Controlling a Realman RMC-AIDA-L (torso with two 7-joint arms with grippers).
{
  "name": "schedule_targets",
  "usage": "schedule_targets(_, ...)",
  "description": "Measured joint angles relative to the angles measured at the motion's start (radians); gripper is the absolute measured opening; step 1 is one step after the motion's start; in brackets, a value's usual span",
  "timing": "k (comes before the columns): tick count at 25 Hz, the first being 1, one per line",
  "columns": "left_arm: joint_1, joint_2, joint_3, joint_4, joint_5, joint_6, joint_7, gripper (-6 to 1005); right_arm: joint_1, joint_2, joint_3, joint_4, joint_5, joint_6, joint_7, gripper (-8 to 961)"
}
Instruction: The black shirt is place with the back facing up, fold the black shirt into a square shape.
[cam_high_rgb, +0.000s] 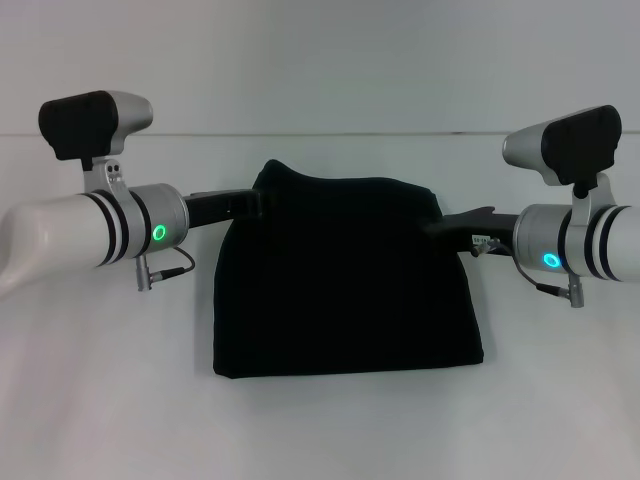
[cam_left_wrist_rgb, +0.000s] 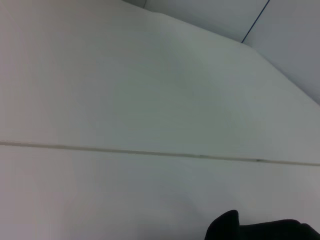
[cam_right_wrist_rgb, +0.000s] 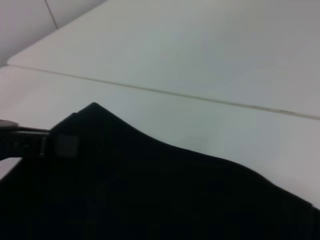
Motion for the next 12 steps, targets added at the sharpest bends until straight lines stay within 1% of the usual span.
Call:
schedule_targets(2,0.000,-0.001,0.000,0.000,0.004,-0.005,-0.001,114,0.003,0.000,-0.008,0.000,0.000,0.019,-0.002,-1)
schedule_targets(8,0.003,-0.001,0.000,-0.001,0.005,-0.011,-0.003,115,-0.006,0.000,-0.012,-0.007,0.006,0.049,-0.013,14)
schedule_targets(10,0.002,0.000,-0.001,-0.001,0.005,-0.011,-0.003,115,-0.013,-0.001,-0.005,-0.012,0.024,0.058,-0.023,19)
schedule_targets(12,0.001,0.000,-0.001,-0.001,0.005,-0.011,-0.002,119,-0.028,-0.002,0.003,-0.019,0.077,0.065,-0.059,24)
